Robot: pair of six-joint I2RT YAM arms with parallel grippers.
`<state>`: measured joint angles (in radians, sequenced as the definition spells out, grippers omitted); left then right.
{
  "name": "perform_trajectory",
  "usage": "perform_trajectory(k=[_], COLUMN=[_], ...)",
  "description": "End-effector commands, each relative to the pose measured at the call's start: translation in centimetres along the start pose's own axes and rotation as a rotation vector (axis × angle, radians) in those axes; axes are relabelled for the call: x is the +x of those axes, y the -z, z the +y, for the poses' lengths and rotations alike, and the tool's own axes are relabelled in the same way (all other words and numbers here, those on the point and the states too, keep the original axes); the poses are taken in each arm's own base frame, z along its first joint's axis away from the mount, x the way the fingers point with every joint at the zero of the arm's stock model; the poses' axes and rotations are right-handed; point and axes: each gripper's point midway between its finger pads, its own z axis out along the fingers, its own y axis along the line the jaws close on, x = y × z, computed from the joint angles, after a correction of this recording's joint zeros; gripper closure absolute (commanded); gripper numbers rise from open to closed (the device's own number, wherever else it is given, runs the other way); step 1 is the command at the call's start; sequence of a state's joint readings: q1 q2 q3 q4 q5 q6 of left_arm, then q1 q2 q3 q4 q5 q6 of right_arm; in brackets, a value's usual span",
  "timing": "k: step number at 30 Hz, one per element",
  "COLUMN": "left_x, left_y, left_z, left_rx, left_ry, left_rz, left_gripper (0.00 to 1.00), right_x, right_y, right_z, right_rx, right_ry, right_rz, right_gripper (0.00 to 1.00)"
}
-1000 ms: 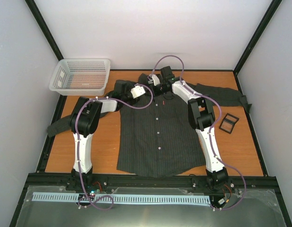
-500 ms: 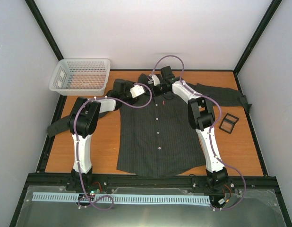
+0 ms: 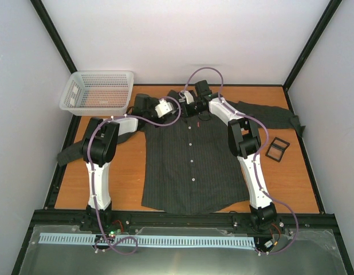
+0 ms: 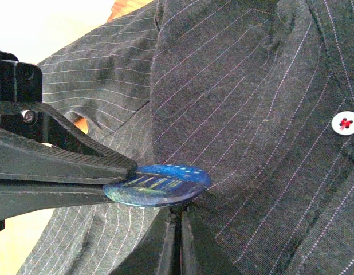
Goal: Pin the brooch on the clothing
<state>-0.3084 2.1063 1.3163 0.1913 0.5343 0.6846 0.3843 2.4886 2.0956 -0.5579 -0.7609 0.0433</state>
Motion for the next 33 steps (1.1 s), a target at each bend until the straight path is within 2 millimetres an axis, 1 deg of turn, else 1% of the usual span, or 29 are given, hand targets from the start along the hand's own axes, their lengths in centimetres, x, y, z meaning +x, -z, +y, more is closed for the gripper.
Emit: perform_trajectory(k=[1, 6, 10, 13, 16, 17, 18, 19, 22, 24, 27, 30, 31, 33], left_x=[-4.6, -5.4, -5.5, -5.1, -4.2, -4.0, -3.7, -3.4, -2.6, -2.4, -2.0, -1.8, -1.8, -1.5], left_y=[1.3, 1.6, 1.5, 1.3, 1.0, 1.0, 0.9, 0.8, 0.5, 0.4, 0.3, 0.1, 0.0, -0.2], left_z=[-1.0, -1.3, -2.1, -2.2, -2.0, -2.0, -1.9, -1.8, -1.5, -1.3, -1.2, -1.2, -1.2, -1.3], left_rx=[0.125, 0.182, 0.24, 0.246, 0.227, 0.223, 0.216, 0.21, 0.195, 0.191, 0.187, 0.192, 0.194, 0.197], left_ry=[0.033, 0.059, 0.094, 0.116, 0.123, 0.126, 0.129, 0.13, 0.134, 0.133, 0.137, 0.143, 0.144, 0.148], left_rz=[-0.159, -0.179, -0.195, -0.187, -0.159, -0.151, -0.142, -0.132, -0.108, -0.104, -0.102, -0.099, -0.099, -0.093], left_gripper=[0.99, 0.99, 0.99, 0.99, 0.99, 0.99, 0.99, 0.99, 0.99, 0.99, 0.99, 0.99, 0.99, 0.99], right_x=[-0.8, -0.4, -0.4, -0.5, -0.9, -0.9, -0.9, -0.7, -0.5, -0.4, 1.2, 2.8, 3.0, 2.9], right_y=[-0.1, -0.3, -0.4, 0.0, 1.0, 1.4, 1.9, 2.3, 3.6, 4.6, 4.7, 4.2, 4.1, 4.3], right_z=[-0.9, -1.2, -1.2, -1.2, -1.1, -1.1, -1.0, -1.0, 0.1, 1.2, 1.3, 1.3, 1.2, 1.6], right_rx=[0.009, 0.01, 0.004, 0.005, 0.013, 0.011, 0.003, -0.008, -0.04, -0.049, -0.048, -0.077, -0.08, -0.116], right_ry=[0.019, 0.009, 0.005, 0.002, -0.011, -0.025, -0.036, -0.053, -0.045, -0.01, 0.02, 0.034, 0.035, 0.04], right_rz=[-0.034, -0.039, -0.043, -0.047, -0.067, -0.072, -0.08, -0.082, -0.096, -0.107, -0.101, -0.088, -0.093, -0.116], right_gripper=[0.94, 0.94, 0.94, 0.93, 0.92, 0.89, 0.83, 0.8, 0.7, 0.6, 0.48, 0.43, 0.41, 0.36])
